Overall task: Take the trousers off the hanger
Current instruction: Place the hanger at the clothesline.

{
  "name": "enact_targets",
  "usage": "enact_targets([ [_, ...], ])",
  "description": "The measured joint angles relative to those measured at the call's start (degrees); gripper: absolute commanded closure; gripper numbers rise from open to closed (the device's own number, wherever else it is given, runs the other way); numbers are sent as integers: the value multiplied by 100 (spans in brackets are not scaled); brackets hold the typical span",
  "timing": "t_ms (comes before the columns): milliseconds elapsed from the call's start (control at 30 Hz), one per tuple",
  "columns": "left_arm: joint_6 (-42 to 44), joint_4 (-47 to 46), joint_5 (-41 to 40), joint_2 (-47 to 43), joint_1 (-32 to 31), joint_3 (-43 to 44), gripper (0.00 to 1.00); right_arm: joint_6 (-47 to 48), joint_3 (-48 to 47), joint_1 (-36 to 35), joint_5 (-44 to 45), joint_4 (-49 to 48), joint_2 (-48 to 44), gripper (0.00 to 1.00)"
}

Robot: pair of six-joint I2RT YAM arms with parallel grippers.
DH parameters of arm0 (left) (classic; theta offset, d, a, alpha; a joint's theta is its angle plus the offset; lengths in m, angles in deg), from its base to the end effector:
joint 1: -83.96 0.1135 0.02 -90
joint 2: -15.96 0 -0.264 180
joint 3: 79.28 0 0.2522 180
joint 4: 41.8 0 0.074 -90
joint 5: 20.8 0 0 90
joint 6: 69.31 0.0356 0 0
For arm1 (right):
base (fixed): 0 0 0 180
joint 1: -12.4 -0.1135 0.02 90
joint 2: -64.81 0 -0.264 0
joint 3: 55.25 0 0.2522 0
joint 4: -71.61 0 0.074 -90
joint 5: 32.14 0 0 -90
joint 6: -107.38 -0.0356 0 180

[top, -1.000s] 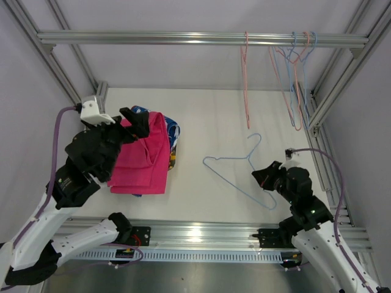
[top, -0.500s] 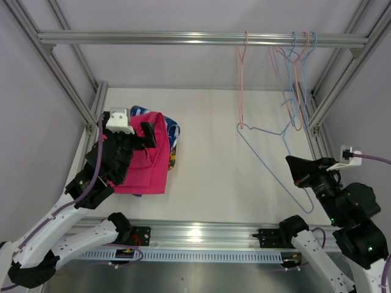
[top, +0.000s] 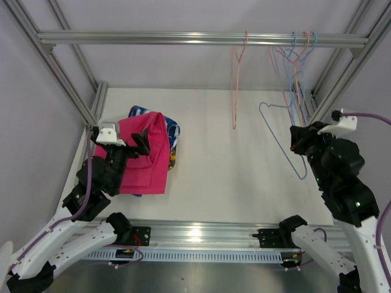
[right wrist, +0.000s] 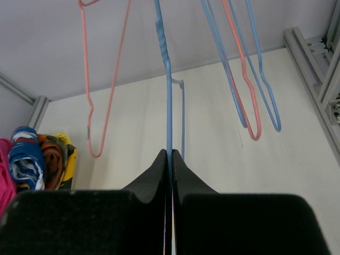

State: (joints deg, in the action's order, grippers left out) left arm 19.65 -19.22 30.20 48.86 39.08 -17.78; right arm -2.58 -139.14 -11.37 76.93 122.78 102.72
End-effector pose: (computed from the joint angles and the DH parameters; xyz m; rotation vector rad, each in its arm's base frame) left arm 0.1015 -0.0694 0.3883 0.0116 1.4909 -0.1489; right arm 0.0909 0.0273 0.4473 0.1976 1.6534 0.3032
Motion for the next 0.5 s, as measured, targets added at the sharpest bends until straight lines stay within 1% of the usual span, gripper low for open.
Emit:
enact_targets([
  [167, -4, -94, 24, -164, 0, -109, 1, 269, -107, -7, 24, -273, 772, 100],
  [300, 0, -107, 22, -149, 0, -116, 1, 407, -632, -17, 94, -282, 1379, 100],
  [500, 7, -175, -9, -133, 26, -144, 1, 514, -1357, -31, 142, -407, 1801, 100],
])
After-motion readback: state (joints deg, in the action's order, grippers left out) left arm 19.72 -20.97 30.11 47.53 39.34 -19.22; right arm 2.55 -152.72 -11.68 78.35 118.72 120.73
